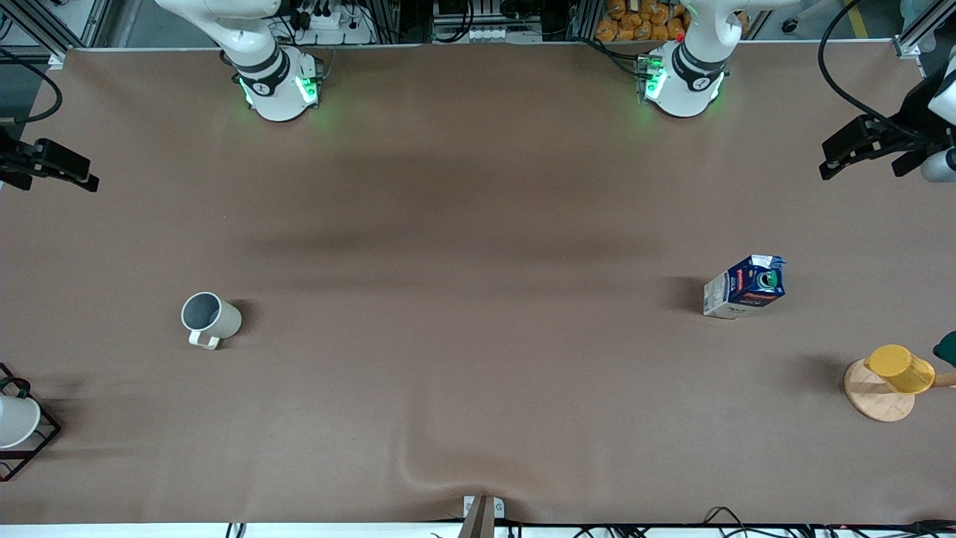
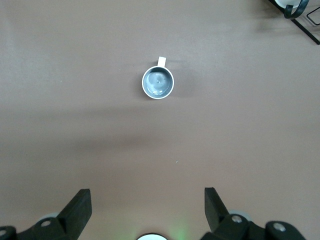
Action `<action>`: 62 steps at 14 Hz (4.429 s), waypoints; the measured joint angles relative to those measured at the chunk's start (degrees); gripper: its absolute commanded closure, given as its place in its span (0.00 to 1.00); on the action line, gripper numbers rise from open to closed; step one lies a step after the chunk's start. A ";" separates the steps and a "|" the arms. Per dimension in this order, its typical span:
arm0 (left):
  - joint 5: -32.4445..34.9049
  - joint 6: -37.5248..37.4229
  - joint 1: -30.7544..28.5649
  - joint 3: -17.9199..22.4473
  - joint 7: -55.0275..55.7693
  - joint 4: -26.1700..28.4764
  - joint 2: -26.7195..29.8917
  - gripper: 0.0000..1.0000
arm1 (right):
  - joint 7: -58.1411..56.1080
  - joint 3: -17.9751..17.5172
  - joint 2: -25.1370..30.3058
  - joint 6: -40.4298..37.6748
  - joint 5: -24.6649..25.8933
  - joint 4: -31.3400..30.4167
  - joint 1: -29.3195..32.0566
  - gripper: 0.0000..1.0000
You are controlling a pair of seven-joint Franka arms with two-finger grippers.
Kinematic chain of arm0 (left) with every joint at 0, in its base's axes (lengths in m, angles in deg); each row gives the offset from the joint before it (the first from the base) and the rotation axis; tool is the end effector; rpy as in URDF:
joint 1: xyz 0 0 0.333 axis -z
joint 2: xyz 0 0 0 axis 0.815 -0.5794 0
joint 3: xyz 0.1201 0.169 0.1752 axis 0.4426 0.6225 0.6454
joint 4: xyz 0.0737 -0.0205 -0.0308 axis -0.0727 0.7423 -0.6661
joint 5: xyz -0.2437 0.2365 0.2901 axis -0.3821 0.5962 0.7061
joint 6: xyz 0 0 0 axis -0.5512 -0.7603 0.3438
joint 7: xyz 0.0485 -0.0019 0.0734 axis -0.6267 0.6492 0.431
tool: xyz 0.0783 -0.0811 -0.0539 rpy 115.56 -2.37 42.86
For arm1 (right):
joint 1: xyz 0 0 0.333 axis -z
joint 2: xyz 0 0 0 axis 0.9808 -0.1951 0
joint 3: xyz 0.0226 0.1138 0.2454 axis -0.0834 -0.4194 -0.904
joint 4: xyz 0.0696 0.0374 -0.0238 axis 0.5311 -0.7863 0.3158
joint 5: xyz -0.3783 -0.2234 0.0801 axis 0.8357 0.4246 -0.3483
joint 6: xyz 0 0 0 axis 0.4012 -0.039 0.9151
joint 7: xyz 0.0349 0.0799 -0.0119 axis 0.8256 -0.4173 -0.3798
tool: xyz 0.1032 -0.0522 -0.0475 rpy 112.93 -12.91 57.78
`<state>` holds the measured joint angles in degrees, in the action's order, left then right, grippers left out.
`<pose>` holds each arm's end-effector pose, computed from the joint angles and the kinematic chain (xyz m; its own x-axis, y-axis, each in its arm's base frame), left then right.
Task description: Place milk next to cup
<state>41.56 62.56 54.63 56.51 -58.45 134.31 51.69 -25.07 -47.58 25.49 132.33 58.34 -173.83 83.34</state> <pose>0.5878 -0.0430 0.6139 0.9991 0.0410 0.0088 0.0411 -0.9991 -0.0092 0.5912 -0.0490 0.5740 0.9956 -0.0345 -0.0876 -0.0342 -0.9994 0.0052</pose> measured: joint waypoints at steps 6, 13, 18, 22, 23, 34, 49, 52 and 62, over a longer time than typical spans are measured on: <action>0.00 -0.37 -0.14 0.60 0.00 0.29 -0.08 0.00 | -0.01 0.03 0.00 -0.05 0.00 0.04 -0.01 0.00; 0.47 18.28 -0.24 0.69 -0.24 14.12 -5.17 0.00 | -0.39 0.61 -4.47 -0.31 0.00 -1.98 0.20 0.00; 1.18 26.41 -0.36 0.71 -4.42 17.91 -10.43 0.00 | -2.52 0.94 -15.75 8.45 0.00 -2.22 0.46 0.00; 1.27 32.74 -0.37 0.74 -4.52 23.06 -11.05 0.00 | -11.37 1.38 -24.87 17.51 0.00 -2.26 3.08 0.00; 1.30 34.04 -0.38 0.76 -4.52 24.38 -11.09 0.00 | -12.80 1.39 -26.74 19.92 0.00 -2.24 3.71 0.00; 1.64 38.54 -2.30 0.89 -8.48 27.29 -14.88 0.00 | -14.88 0.91 -38.64 29.50 -0.02 -2.14 3.99 0.58; 5.40 38.62 -2.35 0.86 -8.65 28.48 -15.19 0.32 | -14.61 -0.39 -39.76 29.48 -2.46 1.14 0.07 1.00; 5.40 38.62 -2.35 0.82 -8.65 28.48 -15.18 0.40 | -9.85 -0.61 -39.34 28.26 -6.32 4.32 -6.13 1.00; 5.25 34.29 -2.24 -0.88 -8.48 26.27 -12.01 0.43 | 21.21 -1.95 -39.70 27.15 -13.03 5.78 -28.79 1.00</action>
<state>46.82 96.85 52.39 55.63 -66.93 160.59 39.68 -3.86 -49.53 -14.21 159.48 45.31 -168.05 54.55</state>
